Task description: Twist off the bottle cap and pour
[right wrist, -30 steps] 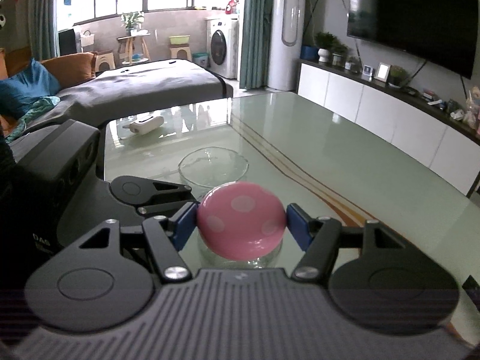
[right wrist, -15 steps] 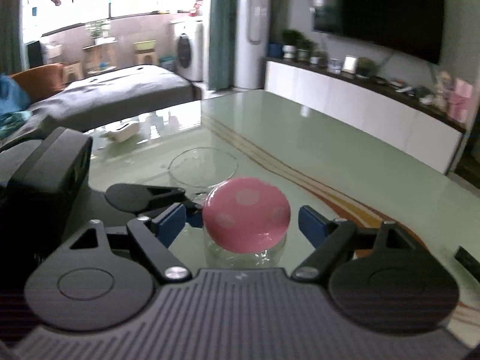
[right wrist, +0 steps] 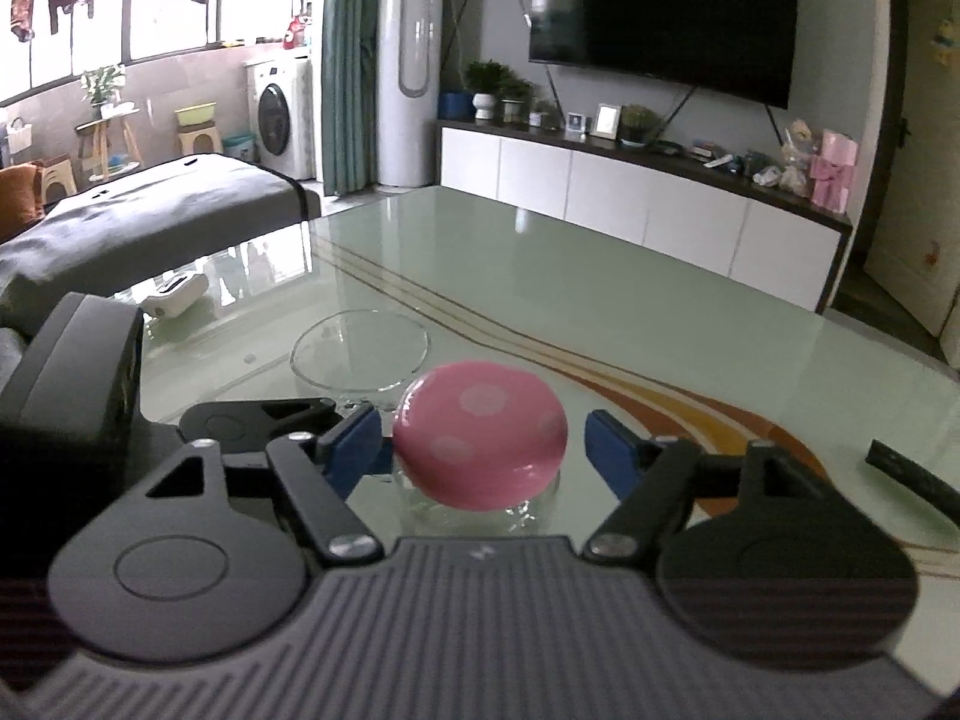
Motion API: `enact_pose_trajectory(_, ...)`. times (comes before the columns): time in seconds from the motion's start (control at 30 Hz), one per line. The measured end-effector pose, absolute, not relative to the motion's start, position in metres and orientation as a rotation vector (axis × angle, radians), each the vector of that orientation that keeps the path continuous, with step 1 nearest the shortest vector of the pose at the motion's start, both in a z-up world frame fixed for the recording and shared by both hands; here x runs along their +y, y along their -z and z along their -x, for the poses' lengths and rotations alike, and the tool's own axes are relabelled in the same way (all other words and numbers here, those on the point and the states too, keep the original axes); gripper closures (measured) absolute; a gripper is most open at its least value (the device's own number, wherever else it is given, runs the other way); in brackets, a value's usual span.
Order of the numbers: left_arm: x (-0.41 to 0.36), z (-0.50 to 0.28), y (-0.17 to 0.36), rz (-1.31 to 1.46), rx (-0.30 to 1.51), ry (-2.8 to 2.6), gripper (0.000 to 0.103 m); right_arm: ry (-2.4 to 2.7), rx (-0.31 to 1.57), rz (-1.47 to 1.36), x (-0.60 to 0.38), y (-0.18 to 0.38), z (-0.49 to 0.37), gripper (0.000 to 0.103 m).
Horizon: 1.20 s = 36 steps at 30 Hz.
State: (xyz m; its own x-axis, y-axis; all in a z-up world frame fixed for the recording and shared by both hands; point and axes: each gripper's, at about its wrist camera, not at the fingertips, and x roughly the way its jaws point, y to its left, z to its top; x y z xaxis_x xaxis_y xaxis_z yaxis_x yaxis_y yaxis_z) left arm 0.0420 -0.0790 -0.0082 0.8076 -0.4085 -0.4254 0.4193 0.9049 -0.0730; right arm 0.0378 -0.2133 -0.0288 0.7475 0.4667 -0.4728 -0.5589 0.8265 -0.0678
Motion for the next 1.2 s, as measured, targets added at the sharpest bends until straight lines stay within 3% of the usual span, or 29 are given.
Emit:
enact_pose_trajectory(0.2, -0.08, -0.041, 0.007, -0.026, 0.449, 0.442, 0.027, -0.561, 0.454, 0.216, -0.21, 0.03, -0.036, 0.037)
enact_pose_trajectory(1.2, -0.082, -0.036, 0.006, -0.022, 0.451, 0.443, 0.027, -0.835, 0.441, 0.265, -0.239, 0.024, -0.053, 0.038)
